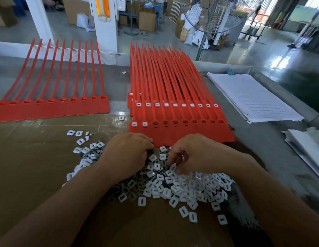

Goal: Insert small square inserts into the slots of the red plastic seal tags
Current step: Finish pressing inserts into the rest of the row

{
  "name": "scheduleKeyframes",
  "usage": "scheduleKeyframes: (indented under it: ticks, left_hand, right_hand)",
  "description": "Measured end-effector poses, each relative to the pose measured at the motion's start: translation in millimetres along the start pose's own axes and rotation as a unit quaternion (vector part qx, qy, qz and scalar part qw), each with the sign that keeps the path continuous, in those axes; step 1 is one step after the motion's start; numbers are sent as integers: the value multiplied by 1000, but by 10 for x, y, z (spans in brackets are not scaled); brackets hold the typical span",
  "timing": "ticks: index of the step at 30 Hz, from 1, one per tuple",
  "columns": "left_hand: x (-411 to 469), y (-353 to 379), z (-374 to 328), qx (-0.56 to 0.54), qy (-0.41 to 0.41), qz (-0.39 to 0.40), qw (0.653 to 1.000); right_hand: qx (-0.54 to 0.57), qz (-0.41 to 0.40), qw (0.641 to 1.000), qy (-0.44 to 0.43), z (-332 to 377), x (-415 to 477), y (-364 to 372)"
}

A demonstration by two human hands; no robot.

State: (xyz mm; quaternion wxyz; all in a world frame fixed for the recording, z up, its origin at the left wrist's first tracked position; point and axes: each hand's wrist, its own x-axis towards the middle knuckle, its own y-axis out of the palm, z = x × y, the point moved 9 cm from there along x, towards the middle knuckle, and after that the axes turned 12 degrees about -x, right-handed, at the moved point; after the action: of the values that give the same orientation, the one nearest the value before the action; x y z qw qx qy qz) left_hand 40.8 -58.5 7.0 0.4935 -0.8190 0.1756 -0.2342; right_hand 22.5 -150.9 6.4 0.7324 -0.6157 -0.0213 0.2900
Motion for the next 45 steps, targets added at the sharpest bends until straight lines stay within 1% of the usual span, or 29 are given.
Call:
scheduleKeyframes:
  ticks: [9,14,18,22,28,32,34,38,45]
  left_hand:
    - [1,15,2,-2,2,4,1000]
    - [-2,18,1,-1,4,3,1000]
    - [-10,26,-1,3,5,6,1000]
    - [-10,21,-3,1,6,4,1000]
    - [-10,-2,-12,-2,12,0,1000]
    - [-11,0,-10,-4,14,2,1000]
    - [-2,2,-12,-5,15,3,1000]
    - [-7,-1,-8,-8,16,1,1000]
    - [-7,1,2,-9,17,-1,1000]
  right_hand:
    - [-27,-10,999,-26,95,17,48]
    - [-2,-45,998,-38,79,22,14]
    - [61,-102,993,-11,-17,35,-100]
    - [124,-160,979,31,-157,66,-215]
    - [145,-198,967,73,-291,237,-337]
    - [128,-245,958,79,-351,388,-481]
    - [107,-256,958,75,-340,468,-534]
    - [64,-248,964,68,-305,625,-531]
    - [26,-222,972,73,-280,724,-477]
